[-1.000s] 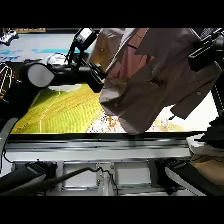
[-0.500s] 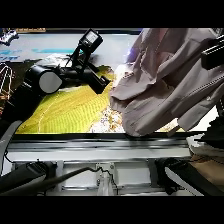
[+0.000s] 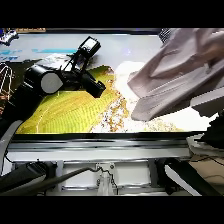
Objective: Fold the clothes and pants, and hang the long-sleeved shirts on hangers.
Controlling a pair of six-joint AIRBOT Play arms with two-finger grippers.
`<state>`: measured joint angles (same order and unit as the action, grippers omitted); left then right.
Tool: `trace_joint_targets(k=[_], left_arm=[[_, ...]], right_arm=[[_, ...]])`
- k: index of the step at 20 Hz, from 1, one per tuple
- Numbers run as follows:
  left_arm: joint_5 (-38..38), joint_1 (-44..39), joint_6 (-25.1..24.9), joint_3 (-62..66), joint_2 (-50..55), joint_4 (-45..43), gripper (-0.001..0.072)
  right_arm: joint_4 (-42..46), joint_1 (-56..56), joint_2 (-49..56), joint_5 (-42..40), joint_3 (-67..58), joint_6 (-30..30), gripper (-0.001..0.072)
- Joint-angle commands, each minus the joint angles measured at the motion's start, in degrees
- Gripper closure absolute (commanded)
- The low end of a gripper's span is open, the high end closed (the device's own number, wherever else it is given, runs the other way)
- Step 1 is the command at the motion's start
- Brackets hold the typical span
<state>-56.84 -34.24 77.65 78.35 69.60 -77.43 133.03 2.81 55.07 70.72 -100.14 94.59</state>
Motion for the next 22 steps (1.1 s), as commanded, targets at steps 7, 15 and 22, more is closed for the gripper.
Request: trace_joint_targets(k=[7,15,22], left_arm=[[14.9,0.1,4.0,-5.3,0.1,-4.3,0.0180],[16.4,0.0,4.0,-10.7,0.0,-0.5,0.0179],[17.2,0.0,4.0,-10.7,0.0,-0.5,0.0179]], right_arm=[[6.9,-19.4,0.0,-8.8,-7.4,11.4,0.0683],[6.0,-35.8,0.5,-11.8,-8.1,18.6,0.0683],[3.5,-42.1,2.7,-11.8,-8.1,20.5,0.0683]])
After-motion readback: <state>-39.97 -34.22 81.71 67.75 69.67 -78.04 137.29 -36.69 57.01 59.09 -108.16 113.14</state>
